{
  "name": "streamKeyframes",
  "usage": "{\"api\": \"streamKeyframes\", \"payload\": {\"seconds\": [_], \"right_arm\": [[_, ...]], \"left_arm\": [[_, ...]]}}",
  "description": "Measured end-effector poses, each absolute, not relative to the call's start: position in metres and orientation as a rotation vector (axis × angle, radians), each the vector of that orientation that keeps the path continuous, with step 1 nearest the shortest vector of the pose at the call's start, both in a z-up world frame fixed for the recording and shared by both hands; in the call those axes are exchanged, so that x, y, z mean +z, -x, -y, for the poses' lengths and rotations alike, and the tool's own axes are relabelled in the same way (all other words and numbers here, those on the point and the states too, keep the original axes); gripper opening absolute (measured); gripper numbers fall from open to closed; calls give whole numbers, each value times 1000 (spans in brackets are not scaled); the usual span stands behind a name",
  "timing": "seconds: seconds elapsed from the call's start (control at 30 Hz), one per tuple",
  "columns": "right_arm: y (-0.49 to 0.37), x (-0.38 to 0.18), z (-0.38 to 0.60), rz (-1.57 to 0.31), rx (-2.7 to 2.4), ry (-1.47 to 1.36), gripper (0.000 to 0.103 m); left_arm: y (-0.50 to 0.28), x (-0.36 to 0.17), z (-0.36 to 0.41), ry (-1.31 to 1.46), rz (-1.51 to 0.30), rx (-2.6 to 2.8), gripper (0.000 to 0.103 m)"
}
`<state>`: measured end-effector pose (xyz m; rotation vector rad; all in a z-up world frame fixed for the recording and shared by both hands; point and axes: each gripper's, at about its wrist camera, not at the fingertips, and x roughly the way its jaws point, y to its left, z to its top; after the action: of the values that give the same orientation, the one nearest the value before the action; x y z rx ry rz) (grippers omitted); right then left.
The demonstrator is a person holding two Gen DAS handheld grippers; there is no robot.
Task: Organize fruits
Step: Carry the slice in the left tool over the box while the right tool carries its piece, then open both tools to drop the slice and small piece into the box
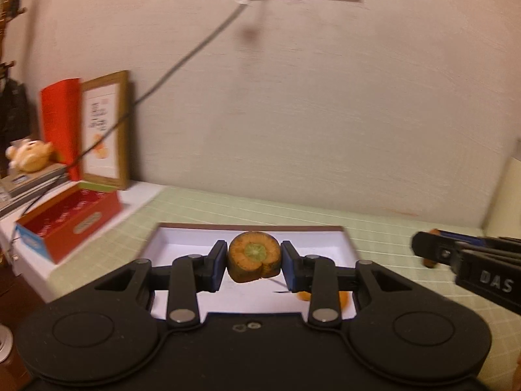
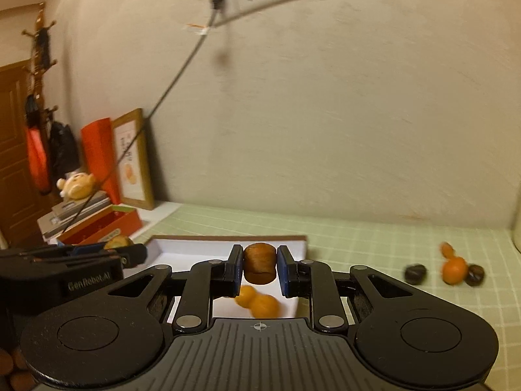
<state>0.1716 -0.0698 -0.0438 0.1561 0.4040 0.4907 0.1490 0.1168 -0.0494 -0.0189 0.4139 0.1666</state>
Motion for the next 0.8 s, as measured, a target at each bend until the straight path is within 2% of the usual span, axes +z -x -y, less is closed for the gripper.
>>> {"api": "streamKeyframes", "payload": {"seconds": [0.3, 0.8], "right_arm": [[-201, -46, 41, -412, 501, -154, 22], [-263, -73, 20, -477, 451, -138, 22]], "left_arm": [[-155, -48, -174, 57, -423, 282, 26], [-206, -70, -205, 67, -482, 305, 26]]}}
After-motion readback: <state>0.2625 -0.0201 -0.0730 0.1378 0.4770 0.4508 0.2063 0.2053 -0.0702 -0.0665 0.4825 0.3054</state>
